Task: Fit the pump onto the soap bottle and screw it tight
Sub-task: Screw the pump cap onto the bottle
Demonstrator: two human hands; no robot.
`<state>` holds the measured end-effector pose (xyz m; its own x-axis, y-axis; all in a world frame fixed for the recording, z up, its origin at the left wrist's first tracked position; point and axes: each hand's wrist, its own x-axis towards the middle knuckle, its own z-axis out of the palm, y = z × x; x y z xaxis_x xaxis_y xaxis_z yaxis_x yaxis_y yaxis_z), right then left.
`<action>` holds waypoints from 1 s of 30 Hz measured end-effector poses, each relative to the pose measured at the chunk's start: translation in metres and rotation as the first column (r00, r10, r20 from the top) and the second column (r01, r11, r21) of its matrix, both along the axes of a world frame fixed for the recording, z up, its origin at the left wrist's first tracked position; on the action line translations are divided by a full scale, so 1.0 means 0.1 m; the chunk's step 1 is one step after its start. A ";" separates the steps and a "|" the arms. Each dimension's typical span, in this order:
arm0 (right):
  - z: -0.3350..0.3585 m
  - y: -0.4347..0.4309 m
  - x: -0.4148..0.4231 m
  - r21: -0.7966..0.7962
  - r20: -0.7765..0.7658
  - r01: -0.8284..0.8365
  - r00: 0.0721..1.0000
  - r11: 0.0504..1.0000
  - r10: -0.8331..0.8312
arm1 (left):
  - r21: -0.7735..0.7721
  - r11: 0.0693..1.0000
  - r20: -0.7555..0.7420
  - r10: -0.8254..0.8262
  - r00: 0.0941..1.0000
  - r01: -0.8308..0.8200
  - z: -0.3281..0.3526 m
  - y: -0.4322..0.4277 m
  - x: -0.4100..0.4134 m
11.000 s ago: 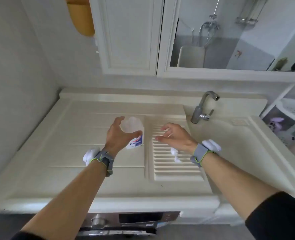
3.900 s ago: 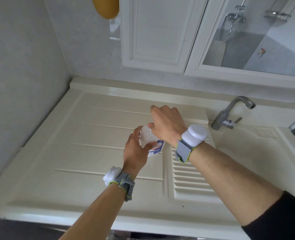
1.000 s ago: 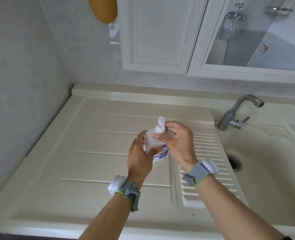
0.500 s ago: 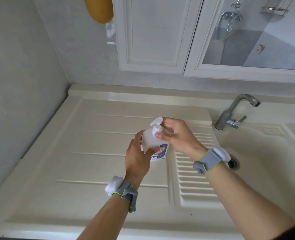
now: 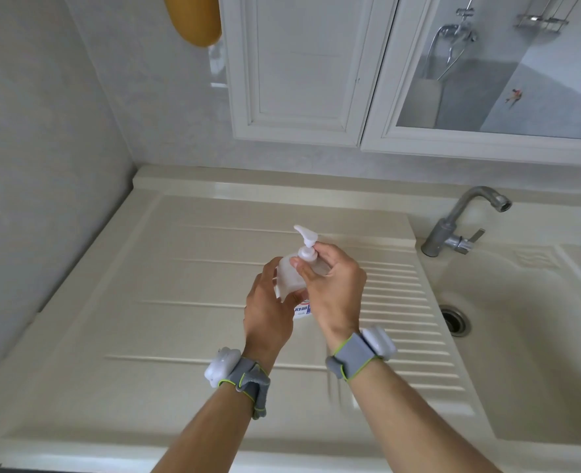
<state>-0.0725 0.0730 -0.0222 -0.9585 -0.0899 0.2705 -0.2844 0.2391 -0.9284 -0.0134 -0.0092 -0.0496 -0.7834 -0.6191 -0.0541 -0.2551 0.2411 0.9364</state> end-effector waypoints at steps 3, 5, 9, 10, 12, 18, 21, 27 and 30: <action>-0.01 0.06 0.06 0.010 0.017 -0.031 0.999 0.999 0.031 | 0.006 1.000 -0.012 -0.002 1.000 0.002 0.00 -0.01 0.00; 0.02 0.18 0.04 0.048 0.001 -0.103 0.995 0.993 0.103 | 0.006 1.000 -0.020 -0.005 1.000 0.005 0.01 -0.02 0.01; 0.14 0.44 -0.25 0.197 0.077 -0.321 0.947 0.927 0.311 | 0.018 1.000 -0.022 -0.010 1.000 0.010 0.02 -0.01 0.01; 0.17 0.46 -0.33 0.196 0.123 -0.407 0.913 0.892 0.390 | 0.024 1.000 -0.023 -0.012 1.000 0.012 0.02 -0.01 0.01; 0.21 0.45 -0.43 0.148 0.183 -0.539 0.839 0.829 0.513 | 0.033 0.999 -0.026 -0.014 1.000 0.015 0.02 0.00 0.00; 0.10 0.35 -0.43 -0.037 0.172 -0.530 0.832 0.847 0.527 | 0.025 1.000 -0.030 -0.014 0.999 0.015 0.01 -0.01 0.01; 0.04 0.29 -0.37 -0.106 0.141 -0.398 0.901 0.911 0.410 | 0.021 1.000 -0.034 -0.013 0.999 0.014 0.00 -0.01 0.00; -0.03 0.13 -0.16 -0.196 0.128 -0.124 0.980 0.973 0.151 | 0.024 1.000 -0.038 -0.012 0.999 0.013 -0.04 -0.01 -0.02; -0.04 0.08 -0.10 -0.169 0.105 -0.076 0.990 0.983 0.094 | 0.018 1.000 -0.045 -0.016 0.999 0.017 -0.04 -0.02 -0.01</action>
